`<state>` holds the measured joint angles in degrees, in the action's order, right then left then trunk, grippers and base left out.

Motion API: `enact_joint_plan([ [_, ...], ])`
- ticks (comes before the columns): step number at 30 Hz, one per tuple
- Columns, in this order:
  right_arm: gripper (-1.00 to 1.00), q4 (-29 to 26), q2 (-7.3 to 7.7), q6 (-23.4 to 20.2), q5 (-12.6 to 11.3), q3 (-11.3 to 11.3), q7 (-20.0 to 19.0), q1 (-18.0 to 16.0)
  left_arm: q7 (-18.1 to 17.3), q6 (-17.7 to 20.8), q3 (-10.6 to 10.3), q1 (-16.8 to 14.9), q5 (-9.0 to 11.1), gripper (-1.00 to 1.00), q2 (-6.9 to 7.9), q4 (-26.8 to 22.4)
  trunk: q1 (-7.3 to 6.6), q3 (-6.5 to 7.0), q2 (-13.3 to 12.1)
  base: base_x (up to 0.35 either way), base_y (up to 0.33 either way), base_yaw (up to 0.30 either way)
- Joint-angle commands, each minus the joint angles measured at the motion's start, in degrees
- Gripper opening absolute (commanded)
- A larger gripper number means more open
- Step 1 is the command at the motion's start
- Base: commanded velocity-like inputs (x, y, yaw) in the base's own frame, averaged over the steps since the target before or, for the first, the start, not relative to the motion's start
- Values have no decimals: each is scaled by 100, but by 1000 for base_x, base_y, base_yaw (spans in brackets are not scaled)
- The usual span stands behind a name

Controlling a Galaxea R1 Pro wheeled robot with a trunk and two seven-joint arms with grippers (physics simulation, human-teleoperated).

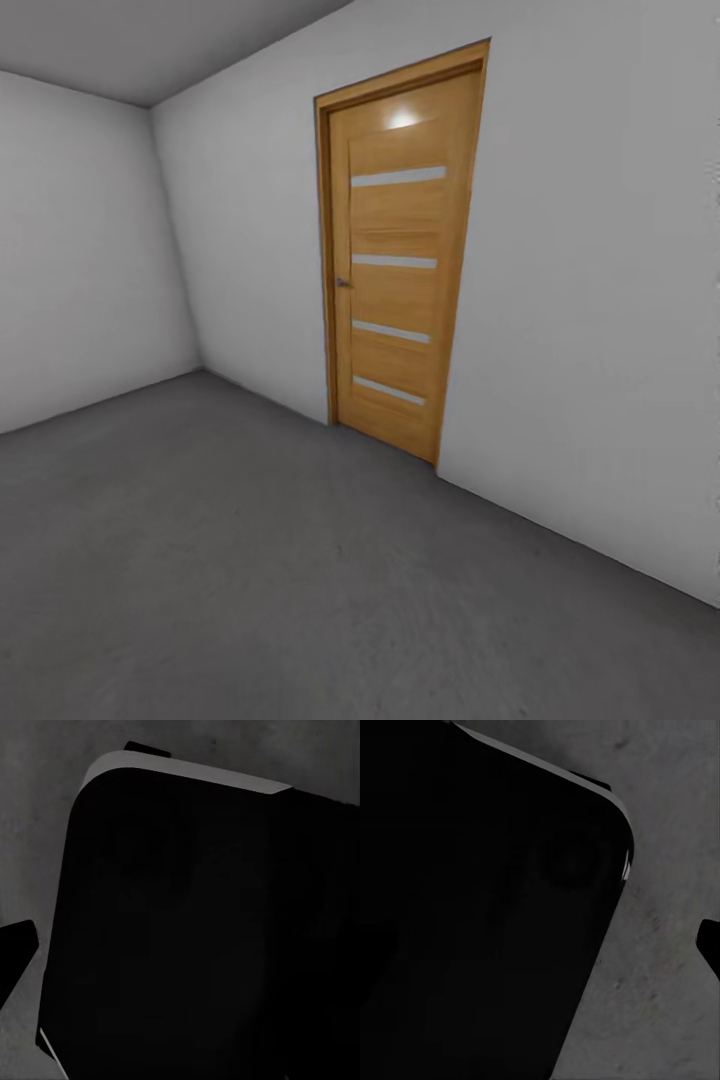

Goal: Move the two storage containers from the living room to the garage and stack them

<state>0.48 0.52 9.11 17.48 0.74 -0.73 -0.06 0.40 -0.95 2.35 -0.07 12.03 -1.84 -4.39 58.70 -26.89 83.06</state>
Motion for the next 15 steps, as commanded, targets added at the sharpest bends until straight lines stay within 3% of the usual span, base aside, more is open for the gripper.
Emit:
enact_joint_plan([
  [1, 100, 5, 2, 25, 10, 5, -7, -3, 4, -10, 21, -1, 18, 100, -2, 0, 3, -4, 2, 301, 218, -249],
  [15, 100, 5, 2, 30, 10, -3, -7, -3, 4, -5, 23, -1, 27, 100, 0, 0, 3, -4, 2, 304, 180, -249],
])
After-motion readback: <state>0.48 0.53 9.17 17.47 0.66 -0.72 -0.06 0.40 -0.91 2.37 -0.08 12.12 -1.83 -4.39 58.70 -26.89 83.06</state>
